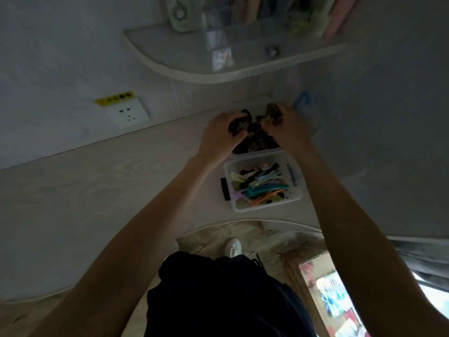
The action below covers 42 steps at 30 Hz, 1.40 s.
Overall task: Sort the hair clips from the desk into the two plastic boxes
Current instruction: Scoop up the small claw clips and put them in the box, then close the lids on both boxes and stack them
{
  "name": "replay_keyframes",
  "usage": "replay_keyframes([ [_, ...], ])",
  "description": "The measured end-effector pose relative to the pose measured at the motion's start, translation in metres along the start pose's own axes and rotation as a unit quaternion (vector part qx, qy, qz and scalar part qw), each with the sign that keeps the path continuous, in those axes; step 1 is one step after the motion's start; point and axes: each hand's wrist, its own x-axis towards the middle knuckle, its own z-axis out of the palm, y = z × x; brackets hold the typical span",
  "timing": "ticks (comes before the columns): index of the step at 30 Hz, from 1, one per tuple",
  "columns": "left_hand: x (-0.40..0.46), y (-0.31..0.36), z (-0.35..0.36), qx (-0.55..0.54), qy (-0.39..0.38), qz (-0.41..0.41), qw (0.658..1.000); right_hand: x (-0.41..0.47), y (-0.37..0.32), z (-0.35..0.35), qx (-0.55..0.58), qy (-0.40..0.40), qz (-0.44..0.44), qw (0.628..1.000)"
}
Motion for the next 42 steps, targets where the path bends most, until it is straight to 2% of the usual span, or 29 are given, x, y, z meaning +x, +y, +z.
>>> replay_keyframes([
  [3,-0.005,-0.010,0.013,0.124,-0.036,0.013,0.992,0.013,0.011,-0.006,-0.072,-0.009,-0.041,0.996],
  [8,-0.021,-0.021,0.018,0.236,-0.033,0.062,0.969,0.017,0.031,0.004,-0.175,-0.038,-0.102,0.978],
  [10,-0.026,-0.025,0.019,0.260,-0.052,0.065,0.962,0.019,0.034,0.013,-0.179,-0.096,-0.102,0.974],
  [13,-0.031,-0.024,0.017,0.275,-0.036,0.059,0.959,0.018,0.035,0.023,-0.192,-0.193,-0.126,0.954],
  [15,-0.031,-0.022,0.016,0.260,-0.023,0.061,0.963,0.013,0.038,0.021,-0.167,-0.171,-0.145,0.960],
  [18,-0.029,-0.024,0.020,0.278,-0.044,0.100,0.954,0.001,0.046,0.013,-0.157,-0.088,-0.211,0.961],
  [20,-0.026,-0.024,0.025,0.296,-0.078,0.091,0.948,-0.007,0.050,0.013,-0.195,-0.120,-0.248,0.941],
  [22,-0.023,-0.025,0.025,0.311,-0.094,0.075,0.943,-0.013,0.055,0.014,-0.238,-0.150,-0.236,0.930],
  [23,-0.022,-0.026,0.024,0.317,-0.089,0.077,0.941,-0.013,0.059,0.011,-0.245,-0.140,-0.231,0.931],
  [30,-0.017,-0.028,0.019,0.282,-0.035,0.126,0.950,-0.027,0.069,0.000,-0.159,0.010,-0.215,0.964],
  [32,-0.011,-0.023,0.023,0.291,-0.049,0.101,0.950,-0.025,0.060,0.009,-0.172,-0.021,-0.199,0.965],
  [36,0.004,-0.021,0.031,0.368,-0.125,0.049,0.920,-0.027,0.046,0.030,-0.198,-0.164,-0.174,0.951],
  [38,0.008,-0.021,0.031,0.373,-0.126,0.043,0.918,-0.025,0.045,0.026,-0.194,-0.179,-0.168,0.950],
  [42,0.006,-0.024,0.028,0.340,-0.125,0.049,0.931,-0.014,0.052,0.013,-0.295,-0.158,-0.166,0.928],
])
